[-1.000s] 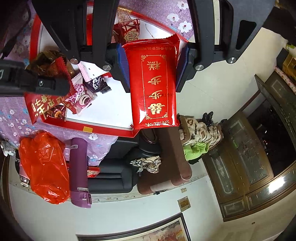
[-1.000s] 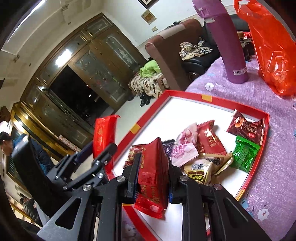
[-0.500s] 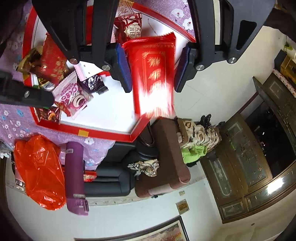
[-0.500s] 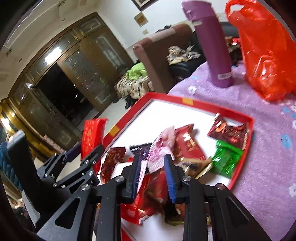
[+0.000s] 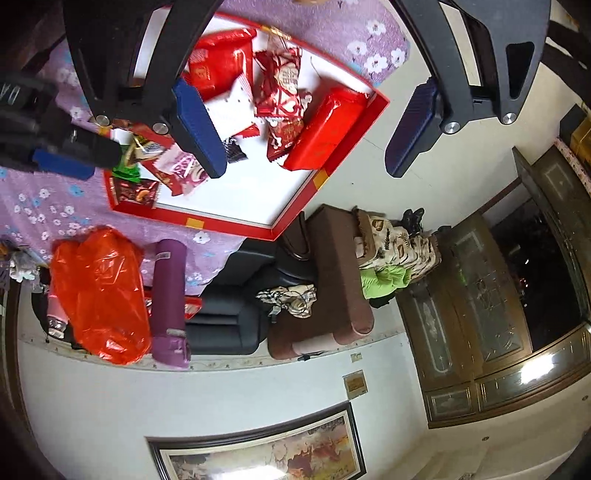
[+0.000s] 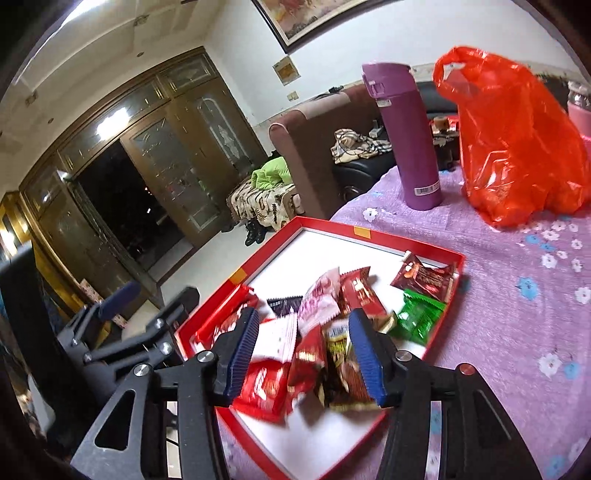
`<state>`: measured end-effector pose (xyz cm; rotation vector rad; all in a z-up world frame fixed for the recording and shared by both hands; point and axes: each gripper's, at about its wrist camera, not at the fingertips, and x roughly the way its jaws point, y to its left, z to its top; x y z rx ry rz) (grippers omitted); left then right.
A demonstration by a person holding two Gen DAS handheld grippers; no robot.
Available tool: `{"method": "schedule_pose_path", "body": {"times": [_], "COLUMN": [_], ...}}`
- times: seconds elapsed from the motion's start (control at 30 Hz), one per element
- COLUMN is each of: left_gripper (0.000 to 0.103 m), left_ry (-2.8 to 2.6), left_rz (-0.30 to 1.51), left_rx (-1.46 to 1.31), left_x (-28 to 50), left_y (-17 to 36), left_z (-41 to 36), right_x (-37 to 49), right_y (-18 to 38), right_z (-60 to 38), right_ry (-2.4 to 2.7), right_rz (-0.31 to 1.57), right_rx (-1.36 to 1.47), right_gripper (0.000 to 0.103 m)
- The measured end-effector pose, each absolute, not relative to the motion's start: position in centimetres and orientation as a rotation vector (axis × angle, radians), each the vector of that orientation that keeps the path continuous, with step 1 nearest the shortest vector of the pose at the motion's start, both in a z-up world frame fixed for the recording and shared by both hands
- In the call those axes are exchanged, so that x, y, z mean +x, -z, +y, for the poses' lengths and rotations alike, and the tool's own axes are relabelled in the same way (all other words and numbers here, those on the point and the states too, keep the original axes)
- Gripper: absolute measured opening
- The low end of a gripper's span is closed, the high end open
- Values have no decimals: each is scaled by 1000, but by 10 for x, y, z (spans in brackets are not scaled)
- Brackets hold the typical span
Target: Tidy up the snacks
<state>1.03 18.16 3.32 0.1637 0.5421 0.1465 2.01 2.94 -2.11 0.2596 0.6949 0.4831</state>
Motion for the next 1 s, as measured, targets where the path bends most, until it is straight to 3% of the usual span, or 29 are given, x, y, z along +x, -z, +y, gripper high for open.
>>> {"method": "schedule_pose_path", "body": {"times": [0.4,1.0], "left_gripper": [89,89], "left_ry": [-65,-21], "left_rz": [548,566], "left_rx": [145,99], "left_x": [-13,-2], "left_y": [-39,-32], "left_z": [169,177], "right_x": [-31,-26], "right_y": [24,33], "right_z": [31,38], "right_ry": [-474,-483], "right_rz": [700,716], "right_rx": [164,170], "right_gripper": [56,56]}}
